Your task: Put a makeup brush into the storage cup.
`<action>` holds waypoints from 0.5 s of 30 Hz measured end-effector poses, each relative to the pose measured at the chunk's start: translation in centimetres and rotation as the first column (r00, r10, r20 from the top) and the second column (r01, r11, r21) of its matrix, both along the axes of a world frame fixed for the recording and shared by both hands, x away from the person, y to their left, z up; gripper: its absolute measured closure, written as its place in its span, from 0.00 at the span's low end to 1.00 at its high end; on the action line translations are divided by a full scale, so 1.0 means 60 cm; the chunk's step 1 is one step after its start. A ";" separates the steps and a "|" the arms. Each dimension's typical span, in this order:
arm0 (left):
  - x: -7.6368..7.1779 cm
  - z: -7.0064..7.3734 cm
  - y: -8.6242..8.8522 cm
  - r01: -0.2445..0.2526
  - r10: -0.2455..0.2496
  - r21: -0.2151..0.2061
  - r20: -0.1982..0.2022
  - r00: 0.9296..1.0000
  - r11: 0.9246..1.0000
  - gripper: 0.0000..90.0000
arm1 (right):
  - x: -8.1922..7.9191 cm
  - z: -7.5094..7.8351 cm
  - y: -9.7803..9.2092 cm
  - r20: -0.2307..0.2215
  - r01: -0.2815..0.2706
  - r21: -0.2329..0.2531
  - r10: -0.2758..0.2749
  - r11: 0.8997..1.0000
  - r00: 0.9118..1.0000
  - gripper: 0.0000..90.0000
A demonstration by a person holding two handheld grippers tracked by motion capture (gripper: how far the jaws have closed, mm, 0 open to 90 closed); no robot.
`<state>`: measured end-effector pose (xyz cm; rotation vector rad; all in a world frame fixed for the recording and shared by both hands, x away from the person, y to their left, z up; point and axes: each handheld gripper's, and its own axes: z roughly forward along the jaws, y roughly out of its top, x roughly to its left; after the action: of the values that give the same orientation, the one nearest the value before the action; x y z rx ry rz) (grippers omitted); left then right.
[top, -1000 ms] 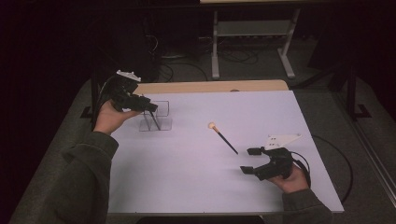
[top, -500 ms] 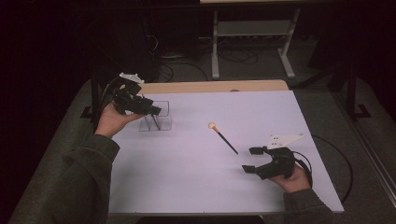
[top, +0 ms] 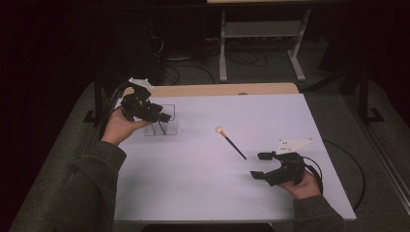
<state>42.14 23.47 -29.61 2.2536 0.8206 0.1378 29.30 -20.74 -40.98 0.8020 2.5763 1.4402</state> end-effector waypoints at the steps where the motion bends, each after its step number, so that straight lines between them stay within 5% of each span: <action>1: -0.002 0.000 0.000 0.002 -0.002 -0.005 0.004 1.000 1.000 0.42 | 0.000 0.000 0.000 0.001 -0.001 0.000 0.001 1.000 1.000 0.26; 15: -0.024 0.000 0.003 0.009 -0.009 -0.009 0.021 1.000 1.000 0.41 | 0.001 0.000 0.003 0.002 -0.001 -0.007 0.001 1.000 1.000 0.26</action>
<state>40.71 23.64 -29.61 2.2435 0.7990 0.1529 29.33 -20.56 -40.98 0.7984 2.5789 1.4301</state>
